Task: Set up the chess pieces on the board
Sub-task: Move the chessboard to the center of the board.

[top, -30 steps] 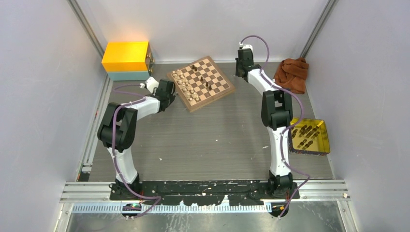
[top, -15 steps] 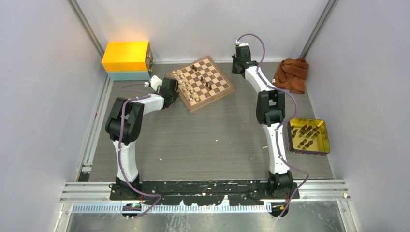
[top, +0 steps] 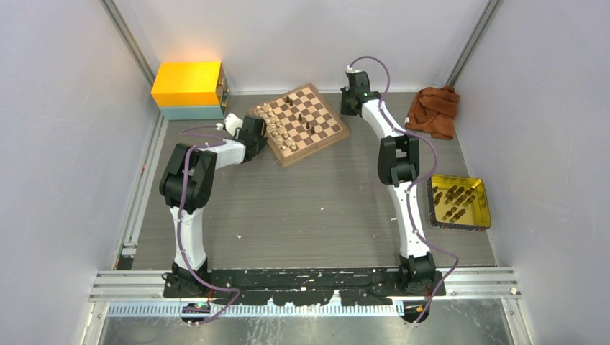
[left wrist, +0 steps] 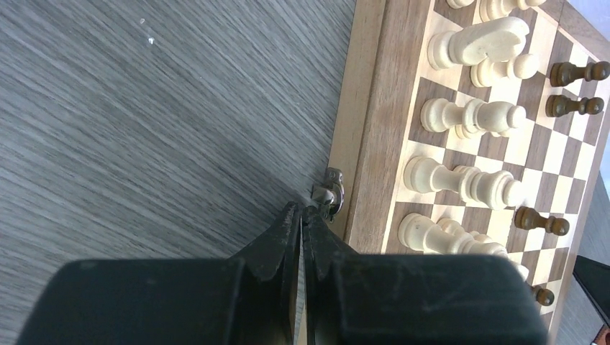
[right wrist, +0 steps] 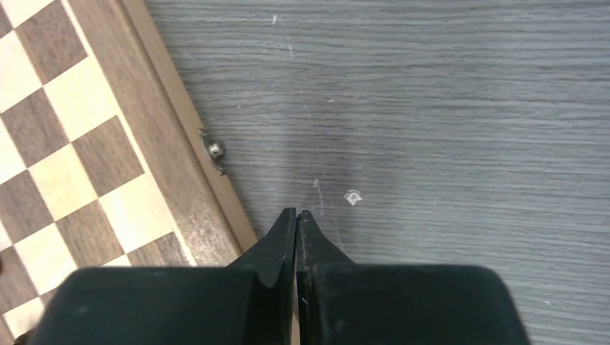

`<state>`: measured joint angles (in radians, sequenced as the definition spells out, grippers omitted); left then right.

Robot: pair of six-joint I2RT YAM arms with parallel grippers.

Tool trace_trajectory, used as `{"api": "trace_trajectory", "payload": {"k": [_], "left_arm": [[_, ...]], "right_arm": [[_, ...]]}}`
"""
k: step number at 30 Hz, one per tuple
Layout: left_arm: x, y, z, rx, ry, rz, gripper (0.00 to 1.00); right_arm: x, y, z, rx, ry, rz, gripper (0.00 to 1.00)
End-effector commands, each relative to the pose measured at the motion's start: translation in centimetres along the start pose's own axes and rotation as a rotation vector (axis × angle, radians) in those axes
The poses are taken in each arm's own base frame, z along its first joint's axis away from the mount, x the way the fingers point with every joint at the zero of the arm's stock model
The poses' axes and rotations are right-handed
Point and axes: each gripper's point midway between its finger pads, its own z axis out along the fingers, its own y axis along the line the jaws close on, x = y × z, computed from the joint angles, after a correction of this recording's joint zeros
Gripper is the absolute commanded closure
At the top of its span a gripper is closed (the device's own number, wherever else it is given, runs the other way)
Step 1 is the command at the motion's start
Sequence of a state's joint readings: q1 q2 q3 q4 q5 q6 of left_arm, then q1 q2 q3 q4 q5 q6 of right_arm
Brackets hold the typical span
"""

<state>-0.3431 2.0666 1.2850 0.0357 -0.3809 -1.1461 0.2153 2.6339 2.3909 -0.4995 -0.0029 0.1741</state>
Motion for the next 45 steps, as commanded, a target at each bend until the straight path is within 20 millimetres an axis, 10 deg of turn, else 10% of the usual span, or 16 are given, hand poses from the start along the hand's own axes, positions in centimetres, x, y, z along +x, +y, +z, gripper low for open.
{"api": "trace_trajectory", "payload": {"k": [1, 45], "left_arm": [[-1.4, -2.0, -0.3, 0.055, -0.042, -0.043, 0.93], [-1.0, 4.0, -6.2, 0.047, 0.007, -0.009, 1.00]], "right_arm": [[-1.5, 3.3, -1.0, -0.086, -0.030, 0.008, 0.96], [8.7, 9.2, -7.7, -0.125, 0.066, 0.015, 0.99]]}}
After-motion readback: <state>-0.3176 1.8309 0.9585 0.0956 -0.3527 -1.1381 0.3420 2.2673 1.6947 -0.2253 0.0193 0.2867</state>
